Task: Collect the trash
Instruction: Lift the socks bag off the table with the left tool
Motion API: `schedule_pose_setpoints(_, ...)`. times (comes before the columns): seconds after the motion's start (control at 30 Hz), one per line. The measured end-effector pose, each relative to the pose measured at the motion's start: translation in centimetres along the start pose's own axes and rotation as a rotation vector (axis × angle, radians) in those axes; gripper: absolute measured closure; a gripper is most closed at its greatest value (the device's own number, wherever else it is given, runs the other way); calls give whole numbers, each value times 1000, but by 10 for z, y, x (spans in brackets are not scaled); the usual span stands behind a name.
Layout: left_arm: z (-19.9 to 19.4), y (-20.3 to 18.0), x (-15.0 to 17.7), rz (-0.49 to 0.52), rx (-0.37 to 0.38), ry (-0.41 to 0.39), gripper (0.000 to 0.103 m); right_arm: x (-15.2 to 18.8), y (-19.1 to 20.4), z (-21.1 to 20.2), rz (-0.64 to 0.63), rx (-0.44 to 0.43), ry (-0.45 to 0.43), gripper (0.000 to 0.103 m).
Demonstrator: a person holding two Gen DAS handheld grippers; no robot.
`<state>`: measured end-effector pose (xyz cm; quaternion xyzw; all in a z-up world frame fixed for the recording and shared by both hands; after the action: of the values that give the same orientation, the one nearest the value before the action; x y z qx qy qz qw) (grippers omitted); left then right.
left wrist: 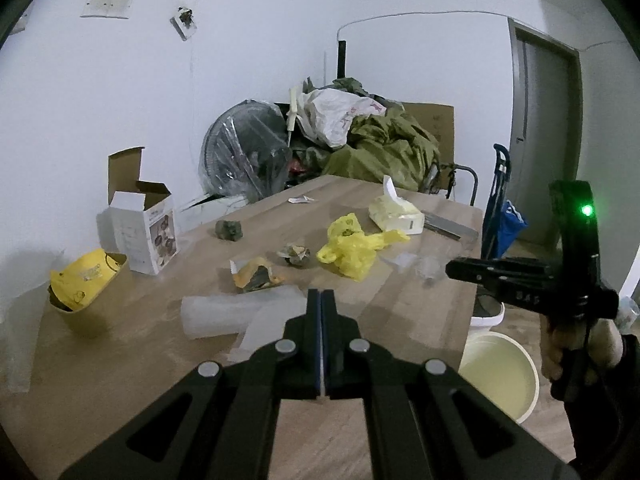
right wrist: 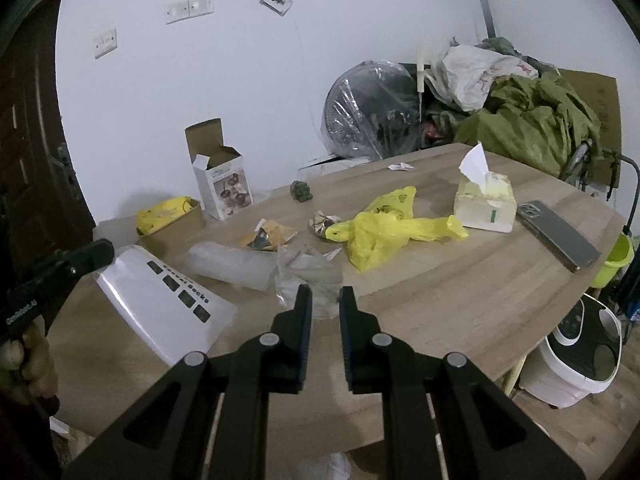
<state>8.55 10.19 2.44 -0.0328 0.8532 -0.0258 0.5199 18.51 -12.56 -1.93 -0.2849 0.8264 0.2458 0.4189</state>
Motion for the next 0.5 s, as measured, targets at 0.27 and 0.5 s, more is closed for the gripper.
schedule_pose_setpoints(0.27, -2, -4, 4, -21, 16, -4, 103, 9, -11, -13, 17, 7, -5, 90)
schedule_pose_setpoints(0.5, -14, -23, -13, 21, 28, -54, 103, 8, -18, -31, 28, 21, -41, 90)
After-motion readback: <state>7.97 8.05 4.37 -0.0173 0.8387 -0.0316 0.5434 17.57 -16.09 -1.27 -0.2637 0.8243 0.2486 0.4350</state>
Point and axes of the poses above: each gripper's, at about its wrist camera, not at the fingertips, and z roughly the way its jaws point, y to its left, x to its underside, the point moved 4 cm from there along z, roughly the way its jaws point, and after that the axes turned 8 degrees about x, right-handed, at the moved point
